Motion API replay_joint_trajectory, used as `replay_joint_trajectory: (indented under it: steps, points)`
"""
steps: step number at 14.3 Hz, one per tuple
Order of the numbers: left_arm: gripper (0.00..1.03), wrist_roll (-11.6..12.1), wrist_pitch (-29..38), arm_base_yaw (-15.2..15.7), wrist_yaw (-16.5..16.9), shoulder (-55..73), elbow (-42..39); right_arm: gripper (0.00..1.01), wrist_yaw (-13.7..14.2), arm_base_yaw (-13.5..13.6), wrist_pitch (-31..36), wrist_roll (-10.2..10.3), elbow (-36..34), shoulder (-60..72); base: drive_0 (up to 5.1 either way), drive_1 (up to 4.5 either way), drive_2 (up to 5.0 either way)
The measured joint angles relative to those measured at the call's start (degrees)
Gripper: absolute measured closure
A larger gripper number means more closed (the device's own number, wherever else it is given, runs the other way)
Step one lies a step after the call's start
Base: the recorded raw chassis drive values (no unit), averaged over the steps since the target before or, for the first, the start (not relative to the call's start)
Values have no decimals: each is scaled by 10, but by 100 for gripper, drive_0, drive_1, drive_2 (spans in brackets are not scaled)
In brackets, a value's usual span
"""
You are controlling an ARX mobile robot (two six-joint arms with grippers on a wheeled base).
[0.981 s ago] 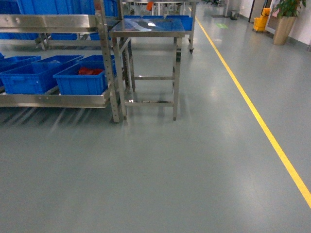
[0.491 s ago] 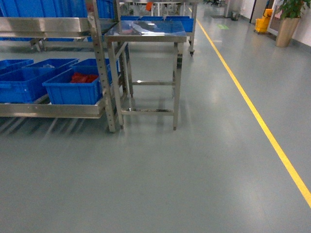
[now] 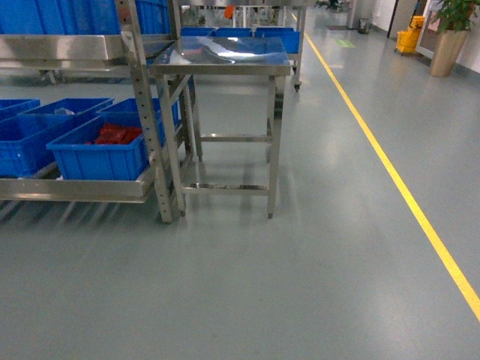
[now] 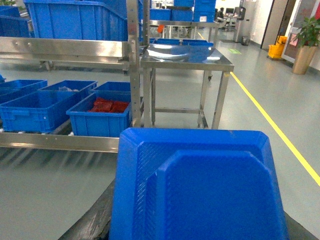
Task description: Sort blue parts and orange caps into right shelf containers
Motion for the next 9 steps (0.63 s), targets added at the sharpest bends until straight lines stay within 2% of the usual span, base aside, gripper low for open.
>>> replay_joint_trajectory:
  steps: [9]
  points:
    - [60, 0, 0, 0, -1, 0, 0, 57, 0, 0, 1, 0, 0, 0, 3, 436, -431]
